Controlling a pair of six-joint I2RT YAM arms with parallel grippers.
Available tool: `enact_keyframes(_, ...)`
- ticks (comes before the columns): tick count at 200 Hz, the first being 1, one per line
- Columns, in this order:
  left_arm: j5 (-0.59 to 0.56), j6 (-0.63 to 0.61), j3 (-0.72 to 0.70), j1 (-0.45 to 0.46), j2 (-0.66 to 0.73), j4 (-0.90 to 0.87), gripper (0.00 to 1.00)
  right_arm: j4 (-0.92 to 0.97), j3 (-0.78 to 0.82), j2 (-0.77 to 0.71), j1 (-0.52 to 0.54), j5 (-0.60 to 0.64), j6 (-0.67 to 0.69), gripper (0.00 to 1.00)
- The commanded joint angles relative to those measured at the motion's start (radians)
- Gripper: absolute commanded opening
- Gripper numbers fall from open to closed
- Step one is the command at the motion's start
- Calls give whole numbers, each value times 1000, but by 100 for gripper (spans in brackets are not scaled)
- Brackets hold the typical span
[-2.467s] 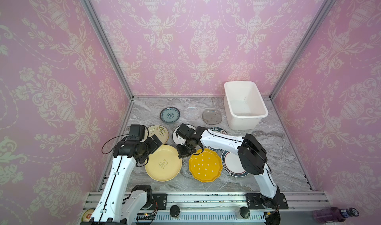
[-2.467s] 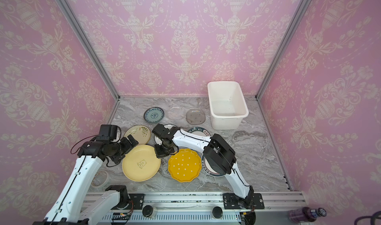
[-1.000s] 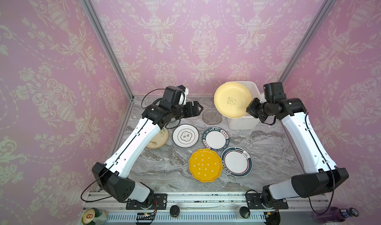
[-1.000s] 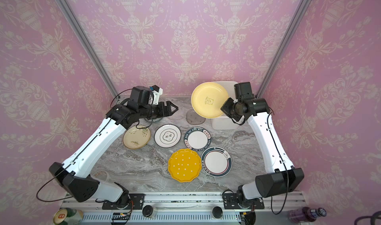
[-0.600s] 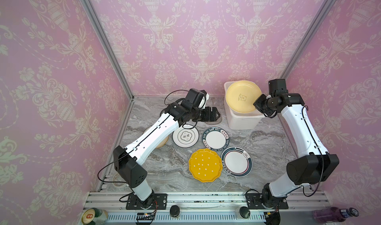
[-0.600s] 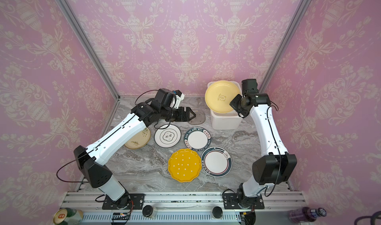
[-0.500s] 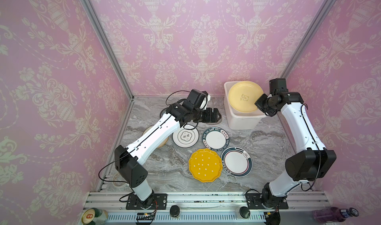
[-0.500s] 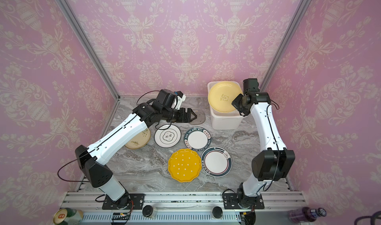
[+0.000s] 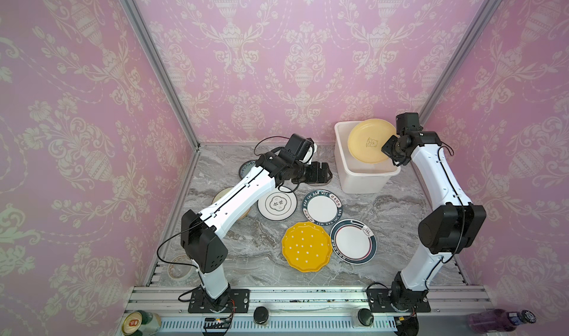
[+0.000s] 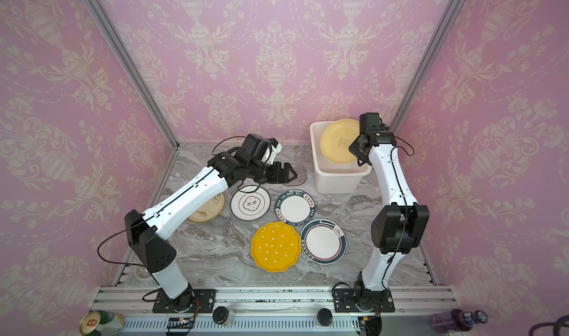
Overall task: Place the plates into the plastic bin on the countertop
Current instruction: Place the plate in the plastic bin.
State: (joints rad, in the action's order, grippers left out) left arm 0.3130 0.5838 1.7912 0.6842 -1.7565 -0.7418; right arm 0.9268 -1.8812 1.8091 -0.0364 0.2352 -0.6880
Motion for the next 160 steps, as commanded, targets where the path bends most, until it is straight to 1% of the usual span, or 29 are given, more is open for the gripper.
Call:
enact_keyframes(1,27,-28,33,4,-18,-33,93,-32,-36,27,27,104,52,0)
enact_keyframes(30,32,-33,30,4,-29,-39,93,-31,-45,63,60,154,84,0)
enact_keyframes(35,32,-34,31,5,-31,-40,93,-31,-48,69,66,164,116,0)
enact_keyframes(73,37,-38,25,3,-40,-49,92,-32,-62,113,115,232,175,0)
enact_keyframes(160,31,-41,-13,3,-32,-62,93,-23,-51,204,135,264,268,0)
